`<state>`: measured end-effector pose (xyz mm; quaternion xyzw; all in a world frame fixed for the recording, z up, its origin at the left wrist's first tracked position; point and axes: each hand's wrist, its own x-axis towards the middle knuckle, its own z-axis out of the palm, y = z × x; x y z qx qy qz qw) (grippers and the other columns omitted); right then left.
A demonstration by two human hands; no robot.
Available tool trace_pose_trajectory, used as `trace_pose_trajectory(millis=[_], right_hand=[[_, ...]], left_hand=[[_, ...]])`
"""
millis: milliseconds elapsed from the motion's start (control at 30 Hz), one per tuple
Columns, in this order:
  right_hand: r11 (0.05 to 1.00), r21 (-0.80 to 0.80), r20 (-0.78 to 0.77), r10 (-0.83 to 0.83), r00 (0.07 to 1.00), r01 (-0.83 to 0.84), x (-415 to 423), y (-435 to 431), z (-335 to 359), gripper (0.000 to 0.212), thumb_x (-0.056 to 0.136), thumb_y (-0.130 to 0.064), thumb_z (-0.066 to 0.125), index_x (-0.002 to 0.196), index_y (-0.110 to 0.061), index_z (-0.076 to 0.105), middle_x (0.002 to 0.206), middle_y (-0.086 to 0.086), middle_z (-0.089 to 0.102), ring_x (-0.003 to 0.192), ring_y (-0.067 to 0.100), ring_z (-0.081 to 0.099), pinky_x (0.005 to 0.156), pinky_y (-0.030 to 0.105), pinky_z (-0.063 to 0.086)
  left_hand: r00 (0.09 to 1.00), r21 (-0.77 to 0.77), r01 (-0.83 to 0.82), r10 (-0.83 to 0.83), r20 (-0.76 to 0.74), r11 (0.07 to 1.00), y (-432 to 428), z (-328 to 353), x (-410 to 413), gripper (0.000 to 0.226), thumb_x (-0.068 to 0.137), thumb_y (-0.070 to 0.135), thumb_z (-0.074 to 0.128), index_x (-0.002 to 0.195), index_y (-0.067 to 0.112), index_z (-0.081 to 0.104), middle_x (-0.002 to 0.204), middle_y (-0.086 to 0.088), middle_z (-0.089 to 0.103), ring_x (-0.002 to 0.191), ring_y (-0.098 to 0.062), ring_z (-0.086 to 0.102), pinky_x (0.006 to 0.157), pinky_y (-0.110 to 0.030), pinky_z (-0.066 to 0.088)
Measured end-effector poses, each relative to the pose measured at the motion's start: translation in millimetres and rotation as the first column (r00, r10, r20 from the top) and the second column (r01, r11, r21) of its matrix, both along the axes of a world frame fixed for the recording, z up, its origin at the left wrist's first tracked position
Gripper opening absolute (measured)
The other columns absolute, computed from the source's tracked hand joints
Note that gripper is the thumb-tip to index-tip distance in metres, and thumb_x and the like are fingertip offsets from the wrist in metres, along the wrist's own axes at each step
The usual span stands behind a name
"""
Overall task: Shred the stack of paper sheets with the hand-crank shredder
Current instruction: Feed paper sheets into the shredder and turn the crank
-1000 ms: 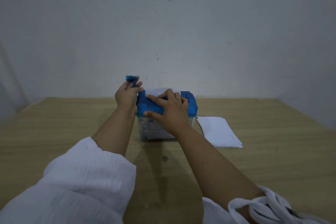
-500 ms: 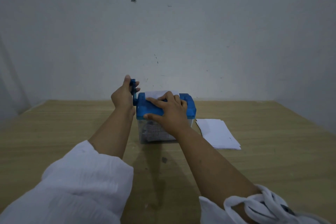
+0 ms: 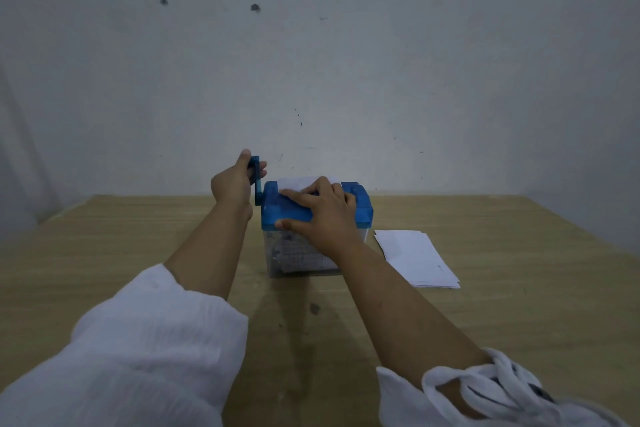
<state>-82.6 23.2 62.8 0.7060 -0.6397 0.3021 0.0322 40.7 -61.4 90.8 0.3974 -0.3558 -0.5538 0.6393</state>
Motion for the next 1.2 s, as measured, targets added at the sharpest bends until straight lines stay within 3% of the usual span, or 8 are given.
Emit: trace_pose_trajectory(millis=[67, 200, 333, 500, 633, 733, 833, 1200], right_hand=[[1.0, -0.006, -0.025, -0.018, 1.0, 0.017, 0.0, -1.7, -0.3, 0.055, 0.082, -0.06, 0.055, 0.134, -0.042, 0.045, 0.117, -0.005, 0.04, 0.113, 0.014, 0.033, 0.098, 0.031, 0.015], [0.999, -0.037, -0.042, -0.024, 0.999, 0.023, -0.1, -3.8, -2.4, 0.055, 0.083, -0.06, 0.054, 0.134, -0.043, 0.045, 0.117, -0.006, 0.041, 0.111, 0.013, 0.034, 0.096, 0.029, 0.015], [0.998, -0.058, -0.051, -0.026, 0.998, 0.023, -0.2, -5.1, -4.2, 0.055, 0.082, -0.061, 0.054, 0.134, -0.043, 0.045, 0.116, -0.006, 0.042, 0.111, 0.014, 0.035, 0.096, 0.03, 0.016], [0.997, -0.078, -0.046, -0.028, 0.999, 0.025, -0.9, -7.3, -5.3, 0.053, 0.082, -0.061, 0.054, 0.132, -0.043, 0.047, 0.115, -0.007, 0.041, 0.11, 0.012, 0.036, 0.093, 0.027, 0.013], [0.996, -0.086, -0.062, -0.027, 0.998, 0.022, -0.7, -7.4, -7.2, 0.053, 0.082, -0.061, 0.054, 0.132, -0.043, 0.047, 0.114, -0.007, 0.041, 0.109, 0.012, 0.036, 0.088, 0.025, 0.011], [0.996, -0.088, -0.066, -0.029, 0.997, 0.023, -0.4, -7.6, -7.0, 0.054, 0.082, -0.061, 0.054, 0.133, -0.043, 0.047, 0.115, -0.006, 0.041, 0.109, 0.012, 0.036, 0.086, 0.024, 0.01], [0.996, -0.08, -0.078, -0.035, 0.996, 0.028, -0.5, -8.6, -6.3, 0.054, 0.083, -0.061, 0.053, 0.133, -0.043, 0.046, 0.116, -0.006, 0.041, 0.11, 0.013, 0.035, 0.09, 0.028, 0.012], [0.999, -0.028, -0.049, -0.021, 0.999, 0.02, -0.5, -10.1, -4.8, 0.053, 0.084, -0.06, 0.053, 0.133, -0.045, 0.045, 0.117, -0.006, 0.038, 0.111, 0.013, 0.031, 0.094, 0.028, 0.012]], left_hand=[[0.994, 0.037, 0.073, -0.076, 0.077, 0.997, -1.1, 0.2, 2.4, 0.037, 0.09, 0.038, 0.06, 0.108, 0.005, 0.06, 0.103, -0.006, 0.065, 0.093, -0.015, 0.063, 0.096, -0.03, 0.047], [0.954, 0.055, 0.25, -0.256, 0.157, 0.967, 4.4, -15.5, 1.2, 0.026, 0.087, 0.029, 0.066, 0.103, 0.009, 0.06, 0.105, -0.007, 0.063, 0.101, -0.023, 0.058, 0.081, -0.033, 0.052], [0.949, -0.078, 0.314, -0.315, -0.001, 0.946, 1.8, -33.2, 5.0, 0.037, 0.092, 0.006, 0.055, 0.129, 0.006, 0.051, 0.125, -0.003, 0.057, 0.118, -0.017, 0.053, 0.087, -0.024, 0.049], [0.926, -0.088, 0.32, -0.331, -0.184, 0.943, 4.0, -25.4, 1.9, 0.033, 0.098, 0.04, 0.042, 0.111, 0.017, 0.062, 0.109, 0.005, 0.064, 0.11, -0.012, 0.056, 0.092, -0.03, 0.047], [0.987, -0.066, 0.067, -0.057, 0.151, 0.996, -21.1, 9.2, 7.7, 0.029, 0.097, 0.037, 0.046, 0.093, 0.012, 0.059, 0.096, -0.005, 0.067, 0.103, -0.02, 0.059, 0.097, -0.029, 0.037], [0.54, -0.24, 0.048, 0.177, 0.823, 0.97, -40.0, 15.5, 9.8, 0.048, 0.101, 0.035, 0.037, 0.086, 0.004, 0.069, 0.093, -0.013, 0.066, 0.09, -0.03, 0.061, 0.08, -0.033, 0.044], [0.091, -0.298, 0.083, 0.291, 0.952, 0.951, -39.8, 22.0, 5.9, 0.058, 0.103, 0.034, 0.025, 0.085, -0.003, 0.065, 0.077, -0.013, 0.057, 0.083, -0.033, 0.057, 0.068, -0.032, 0.039], [0.2, -0.518, 0.133, 0.49, 0.849, 0.845, -24.9, 12.8, 9.2, 0.045, 0.104, 0.022, 0.027, 0.078, 0.0, 0.056, 0.066, -0.014, 0.048, 0.067, -0.027, 0.045, 0.062, -0.033, 0.032]])
